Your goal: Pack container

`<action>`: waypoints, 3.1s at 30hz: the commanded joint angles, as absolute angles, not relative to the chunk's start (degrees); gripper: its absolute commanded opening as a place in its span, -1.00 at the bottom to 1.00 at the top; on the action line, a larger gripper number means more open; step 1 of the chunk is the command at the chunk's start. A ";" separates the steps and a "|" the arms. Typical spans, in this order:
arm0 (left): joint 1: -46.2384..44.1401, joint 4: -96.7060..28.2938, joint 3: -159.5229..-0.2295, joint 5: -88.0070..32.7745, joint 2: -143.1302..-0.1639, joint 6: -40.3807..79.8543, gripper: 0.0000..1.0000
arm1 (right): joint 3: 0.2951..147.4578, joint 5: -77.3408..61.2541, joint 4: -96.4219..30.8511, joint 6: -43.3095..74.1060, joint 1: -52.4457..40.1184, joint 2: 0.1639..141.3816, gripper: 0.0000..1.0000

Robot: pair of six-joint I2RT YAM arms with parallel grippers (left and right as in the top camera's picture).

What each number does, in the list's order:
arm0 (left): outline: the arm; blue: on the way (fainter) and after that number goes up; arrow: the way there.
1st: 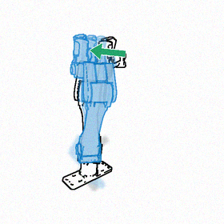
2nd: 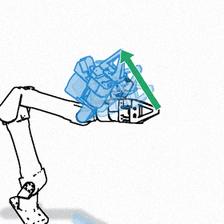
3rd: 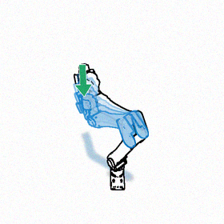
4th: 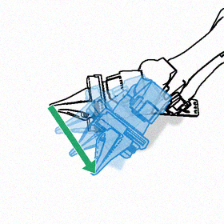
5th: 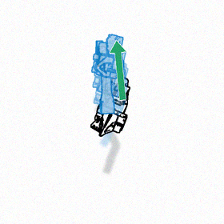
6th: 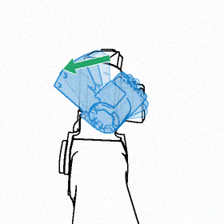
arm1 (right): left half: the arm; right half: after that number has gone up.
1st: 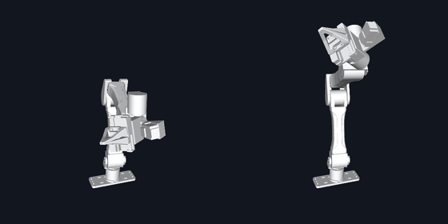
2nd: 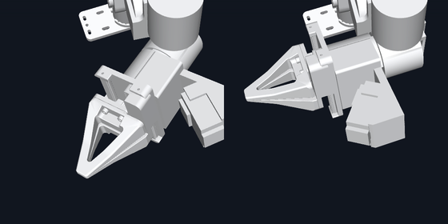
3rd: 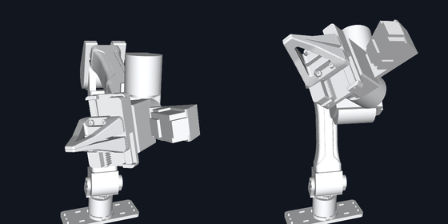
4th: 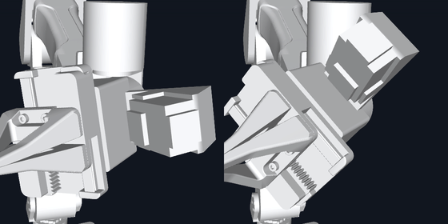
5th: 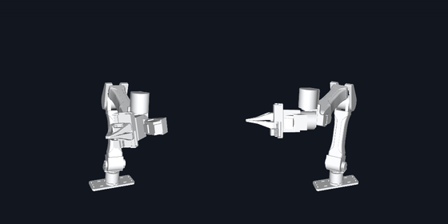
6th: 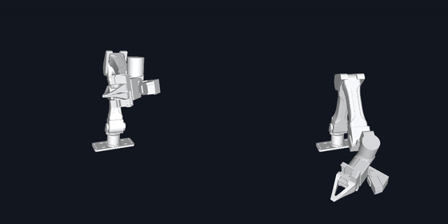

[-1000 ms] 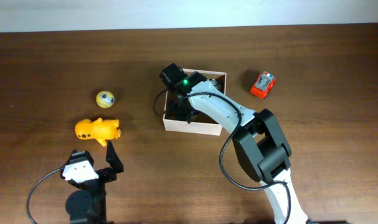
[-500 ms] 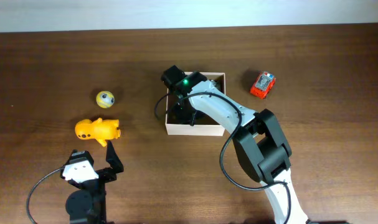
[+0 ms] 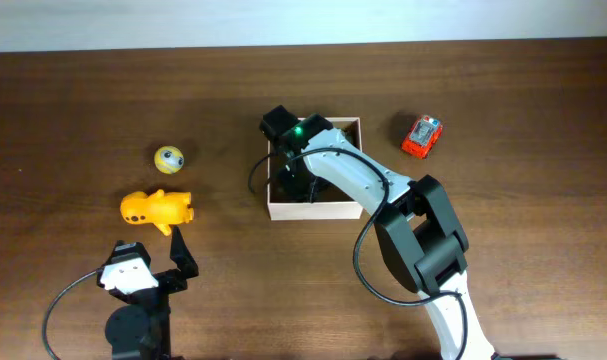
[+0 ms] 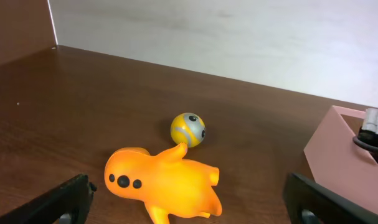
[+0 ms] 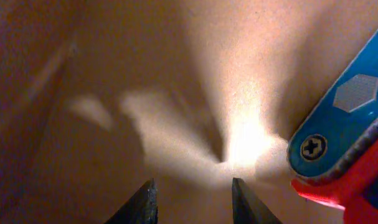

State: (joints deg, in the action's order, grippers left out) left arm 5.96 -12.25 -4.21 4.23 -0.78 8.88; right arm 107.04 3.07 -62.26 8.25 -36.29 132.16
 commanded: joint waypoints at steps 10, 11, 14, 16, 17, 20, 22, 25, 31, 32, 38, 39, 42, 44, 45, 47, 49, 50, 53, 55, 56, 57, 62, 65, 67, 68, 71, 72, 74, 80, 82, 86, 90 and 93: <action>6.02 -12.08 -3.68 3.38 -0.30 8.95 0.99 | 106.28 3.66 -63.99 3.18 -36.25 132.81 -0.29; 6.02 -12.08 -3.68 3.38 -0.30 8.95 0.98 | 106.28 3.66 -63.13 3.20 -36.25 132.81 -0.24; 6.02 -12.08 -3.68 3.38 -0.30 8.95 0.98 | 106.45 3.62 -59.48 3.44 -36.27 132.81 -0.21; 6.02 -12.05 -3.68 3.38 -0.30 8.97 0.99 | 107.28 3.42 -57.67 3.42 -36.27 132.81 -0.21; 6.02 -12.08 -3.68 3.38 -0.30 8.95 0.98 | 107.79 3.42 -57.12 3.42 -36.25 132.81 -0.21; 6.02 -12.08 -3.68 3.38 -0.30 8.95 0.99 | 109.16 3.42 -56.69 3.42 -35.94 132.81 -0.21; 6.02 -12.08 -3.68 3.38 -0.30 8.95 0.98 | 109.58 3.42 -56.71 3.42 -35.57 132.81 -0.21; 6.02 -12.08 -3.68 3.38 -0.30 8.95 0.99 | 109.58 3.40 -57.08 3.42 -34.94 132.81 -0.22; 6.02 -12.08 -3.68 3.38 -0.30 8.95 0.99 | 110.63 3.40 -57.19 3.51 -33.34 132.79 -0.21; 6.02 -12.08 -3.68 3.38 -0.30 8.95 0.99 | 111.15 3.40 -57.19 3.68 -33.17 132.79 -0.21; 6.02 -12.08 -3.68 3.38 -0.30 8.97 0.99 | 118.61 3.18 -57.89 3.88 -32.14 132.79 -0.22; 6.02 -12.05 -3.68 3.38 -0.30 8.95 0.99 | 120.92 3.16 -58.52 3.88 -32.12 132.79 -0.21; 6.02 -12.08 -3.68 3.38 -0.30 8.95 0.99 | 127.68 3.18 -60.77 3.88 -32.12 132.79 -0.20; 6.02 -12.08 -3.68 3.38 -0.30 8.95 0.99 | 133.10 3.22 -62.96 3.90 -31.86 132.79 -0.09; 6.02 -12.08 -3.68 3.38 -0.30 8.95 0.99 | 135.35 3.22 -63.96 3.92 -31.66 132.79 -0.03; 6.02 -12.05 -3.68 3.38 -0.30 8.95 0.98 | 140.86 3.44 -66.78 5.56 -30.70 132.79 0.38; 6.02 -12.08 -3.68 3.38 -0.30 8.95 0.99 | 144.99 3.40 -69.25 7.53 -29.41 132.79 0.73; 6.02 -12.08 -3.68 3.38 -0.30 8.95 0.99 | 147.13 3.38 -70.74 8.38 -28.49 132.79 0.82; 6.02 -12.08 -3.68 3.38 -0.30 8.95 0.99 | 152.03 2.52 -75.11 9.74 -25.65 132.68 0.85; 6.02 -12.05 -3.68 3.38 -0.30 8.95 0.99 | 154.17 2.57 -77.47 9.69 -23.81 132.68 0.79; 6.02 -12.08 -3.68 3.38 -0.30 8.95 0.99 | 154.67 2.59 -78.04 9.67 -23.00 132.68 0.80; 6.02 -12.05 -3.68 3.38 -0.30 8.95 0.99 | 154.74 2.55 -78.35 9.69 -21.93 132.68 0.87; 6.02 -12.08 -3.68 3.38 -0.30 8.95 0.99 | 152.51 3.92 -79.50 10.57 -15.94 132.73 0.98; 6.02 -12.08 -3.68 3.38 -0.30 8.95 0.99 | 149.80 3.81 -79.33 19.18 -11.27 133.29 0.98; 6.02 -12.08 -3.68 3.38 -0.30 8.95 0.99 | 147.46 3.42 -79.40 24.67 -8.45 133.58 0.98; 6.02 -12.08 -3.68 3.38 -0.30 8.95 0.99 | 145.86 3.42 -79.11 27.31 -7.31 133.58 1.00; 6.02 -12.08 -3.68 3.38 -0.30 8.95 0.98 | 141.10 3.64 -78.70 32.93 -5.06 133.58 1.00; 6.02 -12.08 -3.68 3.38 -0.30 8.95 0.98 | 139.52 3.68 -78.63 35.14 -4.64 133.58 0.96; 6.02 -12.08 -3.68 3.38 -0.30 8.95 0.99 | 135.85 3.66 -77.65 38.02 -4.08 133.58 0.96; 6.02 -12.08 -3.68 3.38 -0.30 8.95 0.99 | 126.26 3.44 -71.70 41.67 -5.06 133.58 0.86; 6.02 -12.08 -3.68 3.38 -0.30 8.95 0.99 | 123.90 3.73 -70.48 44.82 -5.52 133.58 0.80; 6.02 -12.08 -3.68 3.38 -0.30 8.95 0.99 | 122.67 4.67 -70.26 47.27 -5.61 133.62 0.80; 6.02 -12.05 -3.68 3.38 -0.30 8.95 0.99 | 122.67 5.23 -70.26 47.24 -5.61 133.62 0.83; 6.02 -12.08 -3.68 3.38 -0.30 8.95 0.99 | 122.67 6.48 -70.63 47.18 -5.61 133.62 0.89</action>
